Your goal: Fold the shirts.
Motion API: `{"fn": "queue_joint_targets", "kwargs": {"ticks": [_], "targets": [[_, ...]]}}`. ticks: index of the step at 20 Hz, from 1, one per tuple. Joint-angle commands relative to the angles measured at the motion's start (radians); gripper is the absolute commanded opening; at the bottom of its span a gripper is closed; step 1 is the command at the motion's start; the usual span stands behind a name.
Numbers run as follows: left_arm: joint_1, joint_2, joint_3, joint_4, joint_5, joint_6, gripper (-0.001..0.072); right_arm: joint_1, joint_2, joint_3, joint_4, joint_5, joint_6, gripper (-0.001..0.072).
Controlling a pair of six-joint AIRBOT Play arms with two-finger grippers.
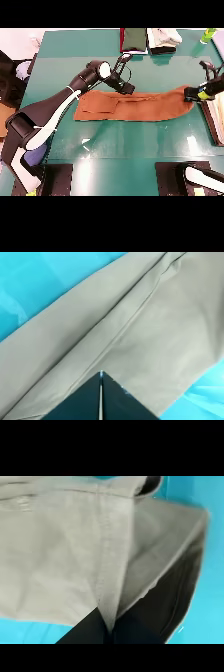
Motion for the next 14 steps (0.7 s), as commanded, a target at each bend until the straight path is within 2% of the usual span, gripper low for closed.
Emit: {"fn": "queue_joint_targets", "kwargs": {"ticks": [1, 2, 3, 4, 5, 7, 8, 9, 14], "targets": [[0.001, 0.001, 0.017, 0.002, -0.026, 0.008, 0.0022, -0.05, -0.001, -0.106, -0.006, -0.102, -0.003, 0.0019], [0.001, 0.001, 0.017, 0.002, -0.03, 0.008, 0.0022, -0.072, -0.001, -0.117, -0.006, -0.103, -0.003, 0.0023], [0.001, 0.001, 0.017, 0.002, -0.031, 0.008, 0.0022, -0.098, -0.001, -0.12, -0.006, -0.104, -0.003, 0.0118], [0.001, 0.001, 0.017, 0.002, -0.029, 0.008, 0.0022, -0.123, -0.001, -0.116, -0.005, -0.104, -0.004, 0.0377], [0.001, 0.001, 0.017, 0.002, -0.029, 0.008, 0.0022, -0.151, -0.001, -0.103, -0.005, -0.101, -0.004, 0.0571], [0.001, 0.001, 0.017, 0.002, -0.029, 0.008, 0.0022, -0.198, 0.0, -0.065, -0.003, -0.081, -0.026, 0.0606], [0.001, 0.001, 0.017, 0.002, -0.029, 0.007, 0.0022, -0.217, -0.001, -0.052, 0.001, -0.071, -0.035, 0.0691], [0.001, 0.001, 0.017, 0.002, -0.028, 0.007, 0.0023, -0.23, -0.001, -0.051, 0.005, -0.061, -0.039, 0.0711], [0.001, 0.001, 0.017, 0.002, -0.034, 0.007, 0.0022, -0.231, -0.116, -0.051, 0.069, -0.05, -0.081, 0.0711]]}}
